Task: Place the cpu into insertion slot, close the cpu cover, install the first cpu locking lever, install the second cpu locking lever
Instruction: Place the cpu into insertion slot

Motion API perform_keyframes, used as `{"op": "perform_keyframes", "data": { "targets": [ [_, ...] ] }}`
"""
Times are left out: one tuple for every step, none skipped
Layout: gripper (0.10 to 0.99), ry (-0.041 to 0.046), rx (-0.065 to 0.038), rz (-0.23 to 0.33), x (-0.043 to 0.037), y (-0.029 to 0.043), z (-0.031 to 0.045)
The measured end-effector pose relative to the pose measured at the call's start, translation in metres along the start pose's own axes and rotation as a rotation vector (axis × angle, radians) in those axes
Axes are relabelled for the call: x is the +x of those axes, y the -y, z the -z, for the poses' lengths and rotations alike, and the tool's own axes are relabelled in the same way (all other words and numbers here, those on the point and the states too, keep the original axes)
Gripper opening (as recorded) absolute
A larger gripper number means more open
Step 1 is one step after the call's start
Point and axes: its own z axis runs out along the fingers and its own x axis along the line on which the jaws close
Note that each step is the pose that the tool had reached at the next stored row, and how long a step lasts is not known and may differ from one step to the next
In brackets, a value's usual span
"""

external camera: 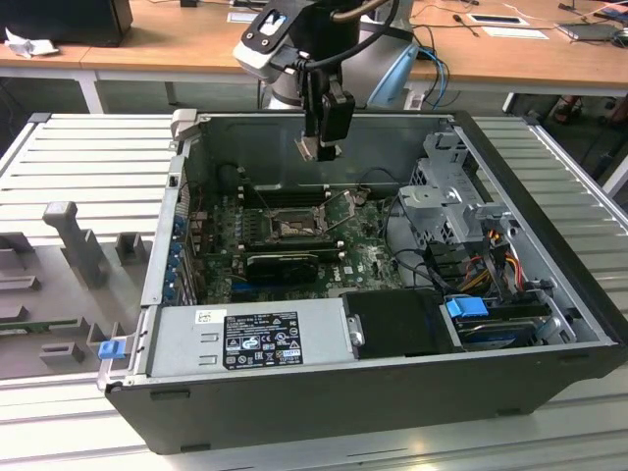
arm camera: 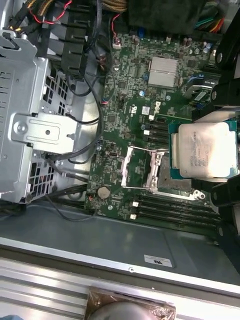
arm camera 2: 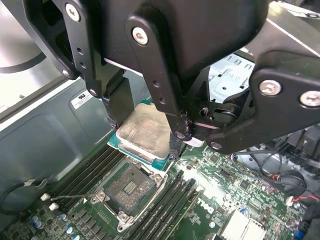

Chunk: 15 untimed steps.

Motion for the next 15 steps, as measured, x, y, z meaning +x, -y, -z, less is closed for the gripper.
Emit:
{"op": "perform_keyframes", "data": {
  "targets": [
    [0.529,0.0007,0.0,-0.01,0.0,0.0,-0.0003],
    [0.529,0.0019,0.0,-0.025,0.0,0.0001,-0.0007],
    [0.529,0.0026,0.0,-0.033,0.0,0.0001,-0.001],
    [0.529,0.0036,-0.001,-0.044,0.0,0.0001,-0.0014],
    [0.529,0.0046,-0.001,-0.057,0.0,0.0001,-0.0021],
    [0.529,0.005,-0.001,-0.063,0.0,0.0002,-0.0025],
    [0.529,0.0054,-0.001,-0.067,0.0,0.0002,-0.003],
    [0.529,0.0057,-0.001,-0.073,-0.0001,0.0003,-0.0044],
    [0.529,0.0057,-0.001,-0.075,-0.0001,0.0005,-0.0062],
    [0.529,0.0059,-0.001,-0.075,-0.0001,0.0005,-0.0073],
    [0.529,0.0059,-0.001,-0.075,-0.0002,0.0006,-0.0084],
    [0.529,0.0059,-0.001,-0.076,-0.0002,0.0008,-0.0104],
    [0.529,0.006,-0.001,-0.076,-0.0002,0.0009,-0.0118],
    [0.529,0.006,-0.001,-0.076,-0.0002,0.0009,-0.0127],
    [0.529,0.0061,-0.001,-0.076,-0.0003,0.0011,-0.0143]
  ]
}}
